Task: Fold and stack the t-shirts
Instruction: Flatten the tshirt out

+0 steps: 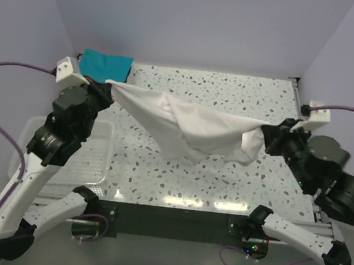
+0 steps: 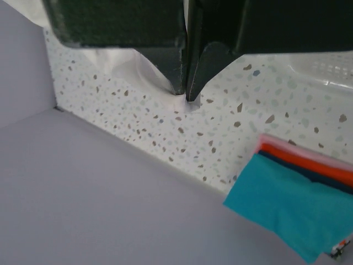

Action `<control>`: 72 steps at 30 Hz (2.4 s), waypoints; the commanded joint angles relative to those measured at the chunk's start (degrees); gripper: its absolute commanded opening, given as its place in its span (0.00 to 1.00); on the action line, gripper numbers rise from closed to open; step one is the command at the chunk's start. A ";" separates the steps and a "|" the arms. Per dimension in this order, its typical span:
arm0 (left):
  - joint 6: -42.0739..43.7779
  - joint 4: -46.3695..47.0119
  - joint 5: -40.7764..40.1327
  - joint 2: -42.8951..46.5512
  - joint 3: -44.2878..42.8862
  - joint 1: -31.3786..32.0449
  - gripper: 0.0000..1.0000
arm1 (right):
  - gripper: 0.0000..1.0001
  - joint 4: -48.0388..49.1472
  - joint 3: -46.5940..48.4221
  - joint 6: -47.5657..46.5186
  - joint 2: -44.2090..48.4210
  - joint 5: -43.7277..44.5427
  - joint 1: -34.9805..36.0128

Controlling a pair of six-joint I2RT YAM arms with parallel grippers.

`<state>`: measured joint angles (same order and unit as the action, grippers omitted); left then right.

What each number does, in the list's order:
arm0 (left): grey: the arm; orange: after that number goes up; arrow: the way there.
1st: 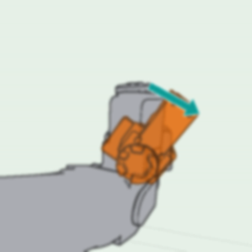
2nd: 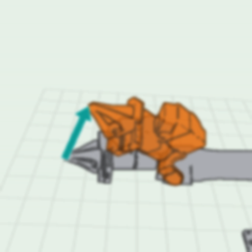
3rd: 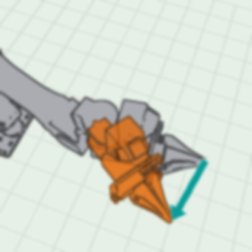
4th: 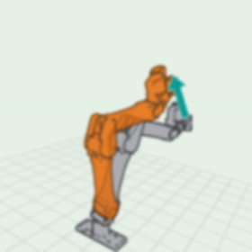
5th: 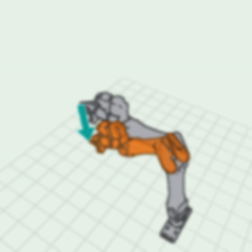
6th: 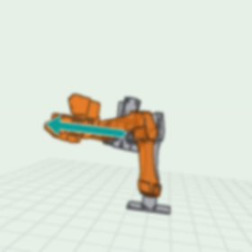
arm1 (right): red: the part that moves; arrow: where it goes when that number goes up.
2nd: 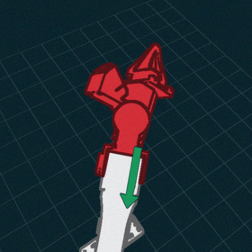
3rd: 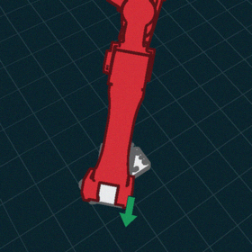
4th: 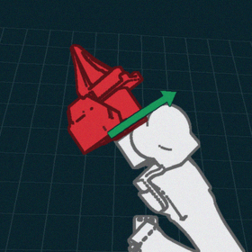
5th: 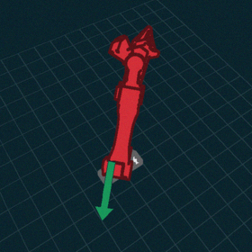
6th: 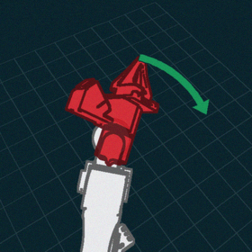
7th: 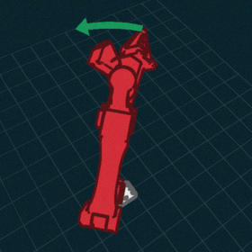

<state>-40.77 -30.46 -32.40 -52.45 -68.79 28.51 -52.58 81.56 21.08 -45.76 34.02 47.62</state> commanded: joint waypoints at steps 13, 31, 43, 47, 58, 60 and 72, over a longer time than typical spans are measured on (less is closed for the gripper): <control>0.78 -6.10 -13.82 4.64 -14.96 -0.30 0.00 | 0.00 -13.42 13.81 1.15 4.80 10.42 0.11; -1.24 3.92 -3.72 -37.27 -6.08 -0.39 0.00 | 0.00 15.28 -14.77 -4.82 -30.30 -4.01 -24.84; -2.29 0.83 -3.55 -49.95 -11.37 -0.39 0.00 | 0.99 14.07 -5.58 -7.98 -45.41 -16.22 -30.92; -2.12 3.73 -1.62 -45.48 -6.71 -0.39 0.00 | 0.99 19.35 -17.38 -9.74 -29.51 -32.39 -26.03; -3.78 7.08 2.69 -38.70 3.05 -0.39 0.00 | 0.98 17.42 -34.09 0.27 -28.22 -31.56 4.58; -3.87 7.43 2.87 -38.00 4.10 -0.39 0.00 | 0.96 17.33 -34.01 1.33 -30.70 -29.11 7.05; -3.88 7.26 2.61 -37.29 4.99 -0.39 0.00 | 0.56 18.48 -37.61 3.53 -38.00 -25.40 8.19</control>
<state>-43.94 -25.69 -29.15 -92.01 -63.90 28.51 -34.63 45.56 22.72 -83.26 6.87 55.66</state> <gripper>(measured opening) 0.019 0.595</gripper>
